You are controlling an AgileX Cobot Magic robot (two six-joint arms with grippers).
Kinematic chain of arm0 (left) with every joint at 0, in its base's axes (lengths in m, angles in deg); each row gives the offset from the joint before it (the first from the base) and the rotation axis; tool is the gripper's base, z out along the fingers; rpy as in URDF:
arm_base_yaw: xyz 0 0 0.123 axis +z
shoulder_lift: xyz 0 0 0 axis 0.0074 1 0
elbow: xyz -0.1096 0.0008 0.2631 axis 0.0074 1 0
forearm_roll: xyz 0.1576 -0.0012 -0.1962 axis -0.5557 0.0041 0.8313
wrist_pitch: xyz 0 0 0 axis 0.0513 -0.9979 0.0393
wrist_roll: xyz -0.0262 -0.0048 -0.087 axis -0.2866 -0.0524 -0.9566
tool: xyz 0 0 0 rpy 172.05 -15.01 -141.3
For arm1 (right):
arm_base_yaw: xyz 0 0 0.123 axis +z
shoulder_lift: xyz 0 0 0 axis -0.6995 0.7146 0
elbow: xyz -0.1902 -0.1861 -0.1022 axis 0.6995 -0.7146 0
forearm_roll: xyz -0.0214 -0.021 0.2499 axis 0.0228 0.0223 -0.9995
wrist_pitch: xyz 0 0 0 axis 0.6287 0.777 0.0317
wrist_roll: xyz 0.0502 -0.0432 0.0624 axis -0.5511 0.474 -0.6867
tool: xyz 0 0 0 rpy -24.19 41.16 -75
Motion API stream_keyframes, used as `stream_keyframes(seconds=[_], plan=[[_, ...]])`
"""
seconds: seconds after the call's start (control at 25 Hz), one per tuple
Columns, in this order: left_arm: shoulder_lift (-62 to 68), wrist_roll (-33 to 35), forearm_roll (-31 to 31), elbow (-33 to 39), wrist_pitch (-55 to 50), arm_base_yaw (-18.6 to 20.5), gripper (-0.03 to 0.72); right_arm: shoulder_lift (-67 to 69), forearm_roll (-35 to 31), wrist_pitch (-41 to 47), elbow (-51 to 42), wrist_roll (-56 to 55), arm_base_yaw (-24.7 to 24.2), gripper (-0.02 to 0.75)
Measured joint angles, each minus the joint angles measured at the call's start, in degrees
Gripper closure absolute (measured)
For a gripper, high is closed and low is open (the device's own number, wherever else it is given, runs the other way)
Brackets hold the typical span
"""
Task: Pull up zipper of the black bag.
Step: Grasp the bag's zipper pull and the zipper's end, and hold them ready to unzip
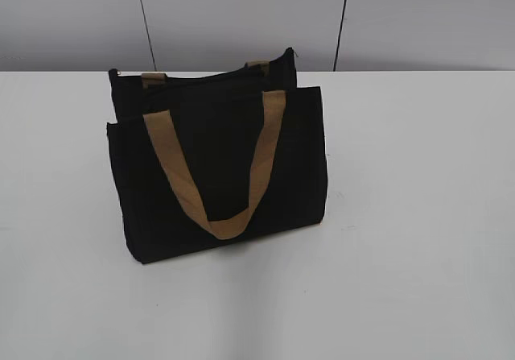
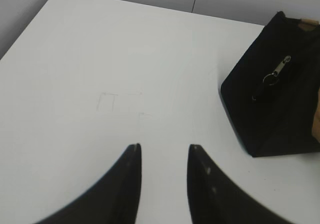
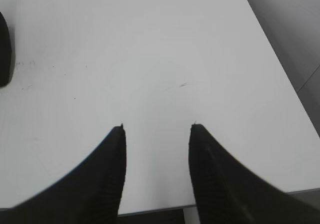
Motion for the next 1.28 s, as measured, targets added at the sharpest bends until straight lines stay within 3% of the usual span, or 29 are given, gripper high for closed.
stream_keyframes(seconds=[0.84,1.04,1.28], plan=[[0.4,0.0,0.0,-0.1,0.1,0.0,0.447,0.0,0.0,0.0,0.0,0.0,0.0,0.409],[5.2,2.4,1.0,-3.6,6.6,0.0,0.36,0.0,0.0,0.0,0.0,0.0,0.0,0.409],[14.5,8.1,7.4,-4.4,22.0,-0.7,0.264,0.0,0.0,0.0,0.0,0.0,0.0,0.409]])
